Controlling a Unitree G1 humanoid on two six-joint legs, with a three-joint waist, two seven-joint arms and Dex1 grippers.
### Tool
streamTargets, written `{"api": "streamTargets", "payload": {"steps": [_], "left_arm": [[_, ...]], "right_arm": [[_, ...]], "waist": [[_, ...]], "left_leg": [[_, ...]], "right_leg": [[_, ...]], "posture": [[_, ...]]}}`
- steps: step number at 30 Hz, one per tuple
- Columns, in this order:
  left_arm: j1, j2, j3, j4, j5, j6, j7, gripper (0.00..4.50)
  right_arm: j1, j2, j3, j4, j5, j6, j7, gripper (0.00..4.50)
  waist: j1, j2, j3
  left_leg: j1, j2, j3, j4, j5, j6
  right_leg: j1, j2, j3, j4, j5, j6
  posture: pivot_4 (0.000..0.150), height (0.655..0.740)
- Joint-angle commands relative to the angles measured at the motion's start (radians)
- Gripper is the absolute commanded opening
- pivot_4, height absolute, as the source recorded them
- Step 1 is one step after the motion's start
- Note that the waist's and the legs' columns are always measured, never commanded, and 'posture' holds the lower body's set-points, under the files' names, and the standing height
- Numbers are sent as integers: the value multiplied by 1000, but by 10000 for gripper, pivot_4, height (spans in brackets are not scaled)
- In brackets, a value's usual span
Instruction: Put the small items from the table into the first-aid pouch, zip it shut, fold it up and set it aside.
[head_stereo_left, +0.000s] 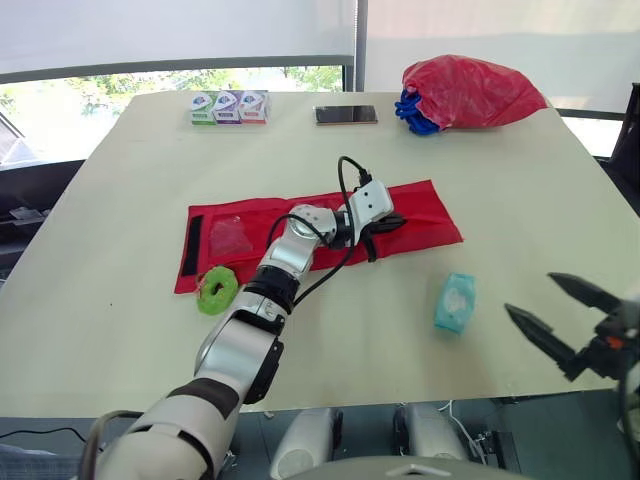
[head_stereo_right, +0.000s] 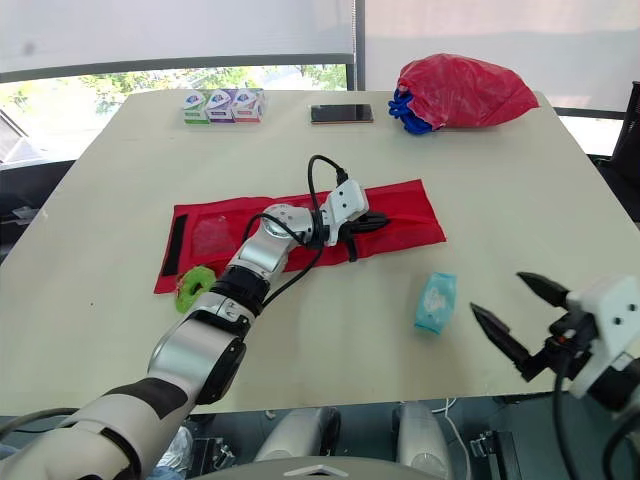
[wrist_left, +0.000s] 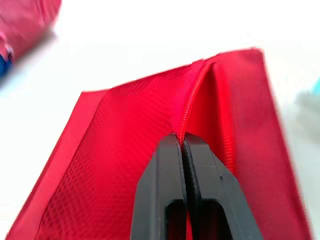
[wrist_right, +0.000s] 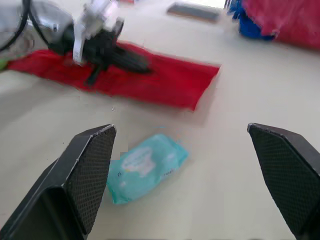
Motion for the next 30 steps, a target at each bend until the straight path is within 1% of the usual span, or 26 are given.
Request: {"api": "streamTargets", "payload": {"steps": [1, 4, 5, 7, 11, 16, 17, 18, 19, 23, 24, 25, 27, 28, 30], "left_arm": [[0, -8, 4, -55, -18, -22, -14, 566], [6, -10, 1, -59, -17, -22, -18, 566], [6, -11, 0, -60, -16, -20, -18, 566], [7, -16, 0, -66, -16, -16, -18, 566], [16, -23, -3, -78, -18, -7, -23, 566], [31, -26, -5, -98, -18, 5, -32, 566], [32, -27, -5, -100, -19, 7, -33, 153], [33, -27, -5, -102, -19, 8, -33, 0], [33, -27, -3, -106, -21, 10, -35, 0], [38, -28, 0, -123, -34, 24, -51, 0], [42, -27, -2, -128, -35, 26, -57, 0], [45, -27, -4, -131, -37, 26, -62, 0], [51, -28, -5, -137, -42, 31, -71, 0], [52, -29, -7, -138, -43, 32, -76, 0], [53, -32, -8, -139, -46, 34, -84, 0]], "right_arm": [[-51, 72, 156, -33, -17, 106, -225, 45000], [-121, 152, 302, -3, -38, 183, -366, 45000], [-144, 181, 342, 10, -51, 195, -396, 45000], [-176, 229, 416, 44, -100, 199, -437, 45000], [-208, 299, 526, 119, -187, 167, -448, 45000], [-232, 313, 616, 178, -284, 140, -421, 45000], [-233, 316, 624, 183, -296, 134, -416, 42537], [-233, 321, 627, 187, -307, 125, -412, 39053], [-232, 323, 624, 190, -316, 118, -408, 37164], [-221, 325, 589, 182, -326, 106, -386, 19550], [-216, 325, 576, 176, -321, 104, -379, 13384], [-209, 323, 561, 166, -310, 107, -371, 11536], [-192, 312, 529, 136, -280, 110, -341, 2510], [-185, 307, 509, 115, -256, 113, -325, 1398], [-175, 298, 474, 76, -205, 121, -303, 1292]], "waist": [[0, 0, 0], [-1, 0, 0], [-2, 2, 0], [-2, 2, 0], [-2, 3, 0], [-3, 3, 0], [-3, 3, 0], [-3, 3, 0], [-3, 3, 0], [-2, 3, 0], [-2, 3, 0], [-2, 3, 0], [-1, 3, 0], [-2, 3, 0], [-3, 3, 0]], "left_leg": [[0, 0, 0, 0, 0, 0], [0, 0, -1, 0, 0, 0], [0, 0, -1, 0, 0, 0], [0, 0, 0, 0, 0, 0], [0, -1, -1, 0, 0, 0], [0, -1, 0, 0, 0, 0], [0, -1, 0, 0, 0, 0], [0, -1, -1, 0, 0, 0], [0, -1, -1, 0, 0, 0], [0, -1, 0, 0, 0, 0], [0, -1, -1, 0, 0, 0], [0, -1, -1, 0, 0, 0], [0, -1, -1, 0, 0, 0], [0, -1, -1, 0, 0, 0], [0, -1, -1, 0, 0, 0]], "right_leg": [[0, 0, 0, 0, 0, 0], [0, 1, -1, -1, 0, 0], [0, 1, 0, -1, 0, 0], [0, 0, 0, -1, 0, 0], [0, 1, 0, -1, 0, 0], [0, 1, 0, -1, 1, 0], [0, 1, 0, -1, 1, 1], [0, 1, 0, -1, 1, 1], [0, 1, 0, -1, 0, 1], [0, 1, 0, -1, 1, 1], [0, 1, 0, -1, 1, 1], [0, 1, 0, -1, 1, 1], [0, 1, 0, -1, 1, 1], [0, 1, 0, -1, 1, 1], [0, 1, 0, -1, 1, 1]], "posture": [[1500, 7400], [1500, 7400], [1500, 7400], [1500, 7400], [1500, 7400], [1500, 7400], [1500, 7400], [1500, 7400], [1500, 7400], [1500, 7400], [1500, 7400], [1500, 7400], [1500, 7400], [1500, 7400], [1500, 7400]]}}
